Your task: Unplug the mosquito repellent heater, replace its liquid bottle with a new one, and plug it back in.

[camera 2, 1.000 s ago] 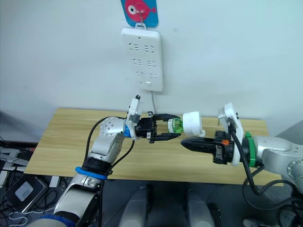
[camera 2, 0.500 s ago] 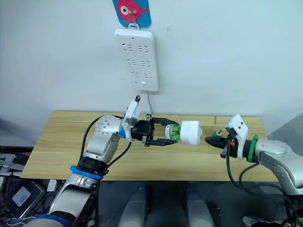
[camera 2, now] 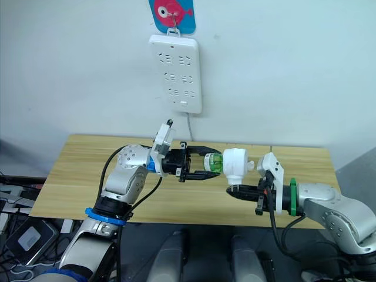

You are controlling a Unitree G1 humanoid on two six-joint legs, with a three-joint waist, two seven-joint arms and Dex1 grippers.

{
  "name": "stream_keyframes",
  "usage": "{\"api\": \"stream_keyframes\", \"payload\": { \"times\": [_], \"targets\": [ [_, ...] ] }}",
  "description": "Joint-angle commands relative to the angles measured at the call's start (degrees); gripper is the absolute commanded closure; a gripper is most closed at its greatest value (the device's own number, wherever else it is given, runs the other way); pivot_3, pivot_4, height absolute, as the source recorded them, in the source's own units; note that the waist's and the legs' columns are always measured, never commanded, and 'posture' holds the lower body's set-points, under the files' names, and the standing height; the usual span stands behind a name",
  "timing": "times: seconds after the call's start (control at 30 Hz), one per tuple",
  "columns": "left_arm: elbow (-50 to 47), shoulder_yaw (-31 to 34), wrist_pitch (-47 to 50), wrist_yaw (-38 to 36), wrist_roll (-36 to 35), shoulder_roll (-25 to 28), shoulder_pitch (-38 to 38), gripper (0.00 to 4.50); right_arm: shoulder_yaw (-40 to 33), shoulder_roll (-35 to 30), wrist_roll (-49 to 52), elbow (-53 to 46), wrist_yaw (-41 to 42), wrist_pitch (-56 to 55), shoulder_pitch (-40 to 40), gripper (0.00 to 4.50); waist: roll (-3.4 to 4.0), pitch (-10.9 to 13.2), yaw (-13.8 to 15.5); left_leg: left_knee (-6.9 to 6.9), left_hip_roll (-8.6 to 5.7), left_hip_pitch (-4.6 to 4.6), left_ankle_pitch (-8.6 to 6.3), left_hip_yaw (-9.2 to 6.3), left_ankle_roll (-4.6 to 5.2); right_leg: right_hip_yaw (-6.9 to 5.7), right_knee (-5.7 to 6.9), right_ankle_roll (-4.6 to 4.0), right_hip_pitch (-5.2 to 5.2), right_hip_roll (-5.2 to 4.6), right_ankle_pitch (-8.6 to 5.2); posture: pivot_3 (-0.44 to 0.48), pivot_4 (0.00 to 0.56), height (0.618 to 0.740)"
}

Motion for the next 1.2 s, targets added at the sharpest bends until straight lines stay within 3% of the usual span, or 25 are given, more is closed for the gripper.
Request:
{"api": "stream_keyframes", "payload": {
  "times": [0.03, 0.33, 0.57, 0.73, 0.97, 1.13, 1.2],
  "targets": [
    [-0.8, 0.3, -0.8, 0.3, -0.4, -0.3, -0.6, 2.21, -4.4, -0.2, 8.9, -2.4, -4.4, 4.1, -3.4, 4.43, 0.00, 0.0, -0.2, 0.01, 0.00, 0.01, 0.00, 0.01, 0.00, 0.01, 0.00, -0.01, 0.00, 0.00, 0.01, 0.144, 0.287, 0.740],
    [0.2, -0.5, -2.2, -0.9, 0.2, -0.4, -0.6, 2.21, -6.7, 0.6, 22.9, 5.0, -16.3, 9.5, -17.6, 4.43, 0.00, 0.0, -0.1, -0.05, 0.01, -0.03, 0.01, 0.02, 0.02, 0.01, -0.04, -0.02, -0.04, 0.03, 0.03, 0.130, 0.272, 0.740],
    [-0.1, -1.0, -2.4, -2.1, 0.4, -0.4, 0.0, 2.21, -5.9, 4.0, 15.9, 13.9, -22.4, 7.2, -25.7, 4.43, 0.01, 0.0, -0.1, -0.04, 0.01, -0.04, 0.01, 0.03, 0.03, -0.01, -0.03, -0.03, -0.07, 0.03, 0.04, 0.127, 0.265, 0.740],
    [-0.2, -0.9, -2.4, -2.5, 0.2, -0.4, 0.1, 2.21, -1.5, 1.3, 3.1, 15.2, -16.7, 2.8, -23.2, 4.43, 0.01, 0.0, -0.1, -0.09, 0.01, -0.06, 0.01, 0.03, 0.02, -0.02, -0.06, -0.08, -0.10, 0.02, 0.06, 0.131, 0.262, 0.740],
    [-2.0, 0.1, 0.6, -1.1, -1.9, -1.2, -0.2, 2.21, 2.6, 0.7, -5.0, 13.6, -11.6, 0.7, -14.3, 4.43, 0.01, 0.0, -0.1, -0.11, 0.01, -0.06, 0.01, 0.03, 0.02, -0.01, -0.05, -0.07, -0.11, 0.03, 0.06, 0.134, 0.267, 0.740],
    [-1.9, 0.1, 1.1, -0.1, -1.5, -1.2, -0.4, 2.21, 3.3, 1.1, -0.9, 6.6, -9.1, 4.5, -8.8, 4.43, 0.01, 0.0, -0.1, -0.09, 0.03, -0.04, 0.01, 0.00, 0.03, -0.03, -0.01, -0.03, -0.10, 0.06, 0.03, 0.138, 0.272, 0.740],
    [-0.3, -0.2, -0.4, 0.2, 0.3, -0.6, -0.4, 2.21, -0.1, 0.7, 10.3, 2.7, -9.2, 9.3, -8.2, 4.43, 0.01, 0.0, -0.2, -0.08, 0.03, -0.04, 0.01, 0.02, 0.03, 0.01, 0.00, -0.03, -0.10, 0.06, 0.03, 0.137, 0.274, 0.740]
  ]
}}
